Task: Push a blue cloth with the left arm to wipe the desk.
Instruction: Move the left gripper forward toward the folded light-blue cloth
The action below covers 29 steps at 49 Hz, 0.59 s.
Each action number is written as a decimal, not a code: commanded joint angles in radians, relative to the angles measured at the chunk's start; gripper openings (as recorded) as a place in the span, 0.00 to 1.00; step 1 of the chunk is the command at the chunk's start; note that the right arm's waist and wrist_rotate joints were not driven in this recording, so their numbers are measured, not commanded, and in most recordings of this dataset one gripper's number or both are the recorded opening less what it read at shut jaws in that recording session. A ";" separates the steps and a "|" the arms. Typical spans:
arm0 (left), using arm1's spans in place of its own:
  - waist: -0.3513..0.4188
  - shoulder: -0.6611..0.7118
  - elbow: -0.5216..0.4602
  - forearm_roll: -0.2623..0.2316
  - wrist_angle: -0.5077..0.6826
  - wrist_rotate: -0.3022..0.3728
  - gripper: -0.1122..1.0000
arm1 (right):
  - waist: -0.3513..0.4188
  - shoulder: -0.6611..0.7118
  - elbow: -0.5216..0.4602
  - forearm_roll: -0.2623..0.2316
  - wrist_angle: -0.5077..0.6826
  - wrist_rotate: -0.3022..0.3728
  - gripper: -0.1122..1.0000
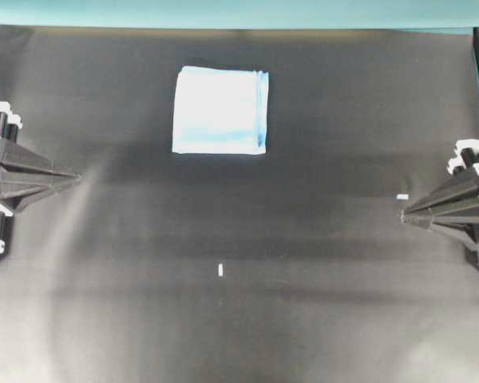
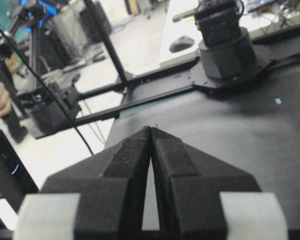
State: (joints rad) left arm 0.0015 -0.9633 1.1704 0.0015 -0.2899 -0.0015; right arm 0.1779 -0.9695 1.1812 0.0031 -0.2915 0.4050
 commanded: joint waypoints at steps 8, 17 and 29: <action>0.011 0.150 -0.032 0.041 0.074 -0.003 0.13 | 0.000 0.014 -0.006 0.000 0.009 0.000 0.10; 0.075 0.270 -0.080 0.041 0.067 -0.003 0.11 | 0.000 0.014 -0.008 0.000 0.021 -0.002 0.10; 0.192 0.474 -0.176 0.041 0.077 -0.003 0.11 | 0.000 0.014 -0.006 0.000 0.018 0.000 0.10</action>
State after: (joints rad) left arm 0.1611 -0.5492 1.0492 0.0399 -0.2117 -0.0031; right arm 0.1779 -0.9649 1.1812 0.0015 -0.2654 0.4034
